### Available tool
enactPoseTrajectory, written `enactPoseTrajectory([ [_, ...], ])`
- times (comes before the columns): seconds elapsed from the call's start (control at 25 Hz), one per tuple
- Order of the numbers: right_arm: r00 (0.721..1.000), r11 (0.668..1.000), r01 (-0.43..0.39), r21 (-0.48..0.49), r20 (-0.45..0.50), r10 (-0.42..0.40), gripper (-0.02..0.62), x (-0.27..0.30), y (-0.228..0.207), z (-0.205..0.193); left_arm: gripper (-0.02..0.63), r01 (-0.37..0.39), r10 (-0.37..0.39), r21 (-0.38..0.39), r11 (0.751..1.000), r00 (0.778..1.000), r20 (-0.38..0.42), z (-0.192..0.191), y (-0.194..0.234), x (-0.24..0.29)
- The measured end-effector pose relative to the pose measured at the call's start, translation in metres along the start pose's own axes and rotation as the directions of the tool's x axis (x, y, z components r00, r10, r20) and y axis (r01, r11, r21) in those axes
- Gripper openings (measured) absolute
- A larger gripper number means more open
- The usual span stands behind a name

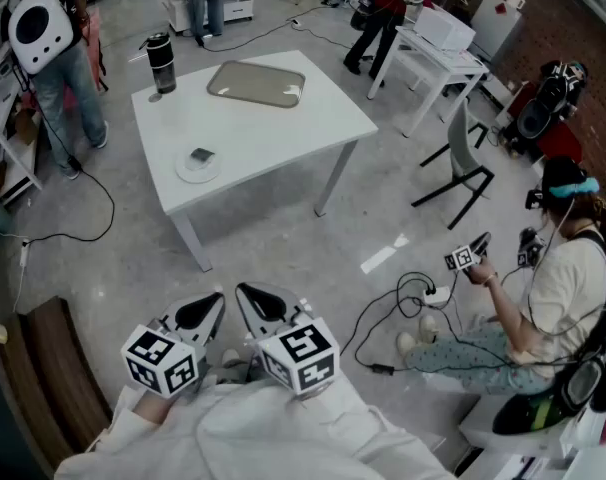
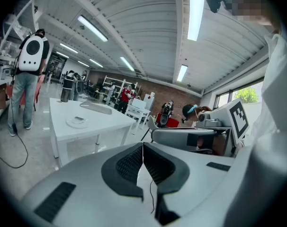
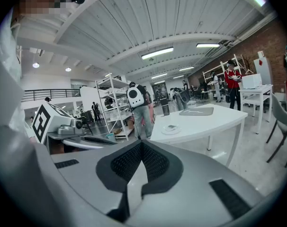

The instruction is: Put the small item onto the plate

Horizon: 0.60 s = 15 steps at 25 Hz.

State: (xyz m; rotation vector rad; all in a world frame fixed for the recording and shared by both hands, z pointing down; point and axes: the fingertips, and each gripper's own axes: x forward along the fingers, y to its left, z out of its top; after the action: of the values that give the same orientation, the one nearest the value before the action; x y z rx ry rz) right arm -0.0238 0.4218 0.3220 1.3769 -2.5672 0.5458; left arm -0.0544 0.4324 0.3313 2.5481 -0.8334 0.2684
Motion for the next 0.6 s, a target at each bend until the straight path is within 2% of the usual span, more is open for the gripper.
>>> enactPoseTrajectory([
  [0.24,0.999,0.999,0.024,0.023,0.022,-0.024,0.014,-0.012,-0.008,0.007,0.011,0.024,-0.023,0.027,0.999,1.0,-0.006,0.003,-0.012,0.003],
  [0.6,0.999,0.999,0.038,0.01,0.03,-0.038,0.014,-0.018,-0.009,0.012,0.011,0.025,-0.025,0.021,0.999,1.0,0.008,0.007,-0.013,-0.003],
])
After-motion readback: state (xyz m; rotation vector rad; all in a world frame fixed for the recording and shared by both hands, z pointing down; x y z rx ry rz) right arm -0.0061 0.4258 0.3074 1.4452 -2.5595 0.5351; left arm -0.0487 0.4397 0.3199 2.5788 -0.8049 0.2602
